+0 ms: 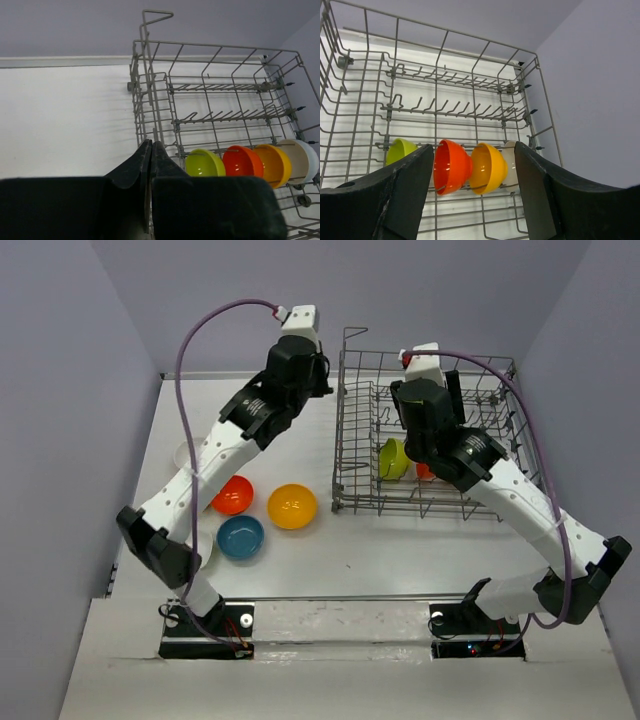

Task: Load the bowls into the dish rack
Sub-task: Pick up the bowl from the corner of the board.

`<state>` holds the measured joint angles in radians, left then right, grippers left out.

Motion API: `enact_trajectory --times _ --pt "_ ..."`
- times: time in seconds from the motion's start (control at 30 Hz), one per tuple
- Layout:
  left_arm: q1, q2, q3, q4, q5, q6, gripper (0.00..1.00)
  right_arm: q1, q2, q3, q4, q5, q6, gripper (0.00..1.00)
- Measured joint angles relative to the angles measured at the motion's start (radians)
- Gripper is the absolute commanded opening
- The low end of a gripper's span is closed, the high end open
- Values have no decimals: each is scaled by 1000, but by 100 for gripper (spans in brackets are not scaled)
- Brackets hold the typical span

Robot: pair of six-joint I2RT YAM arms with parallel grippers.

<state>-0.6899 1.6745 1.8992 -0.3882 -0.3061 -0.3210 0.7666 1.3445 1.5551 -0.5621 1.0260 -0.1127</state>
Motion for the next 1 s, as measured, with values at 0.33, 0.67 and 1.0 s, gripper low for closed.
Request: enact_trajectory --times 0.33,0.67,1.0 --pt "3 -473 -603 -9 -83 -90 24 0 -21 -44 25 -24 -12 73" --pt "3 -584 -978 -38 -37 -234 39 0 -57 -68 32 -62 -3 73" --pt "19 -591 -1144 11 -24 -317 39 0 -57 -82 41 -85 2 73"
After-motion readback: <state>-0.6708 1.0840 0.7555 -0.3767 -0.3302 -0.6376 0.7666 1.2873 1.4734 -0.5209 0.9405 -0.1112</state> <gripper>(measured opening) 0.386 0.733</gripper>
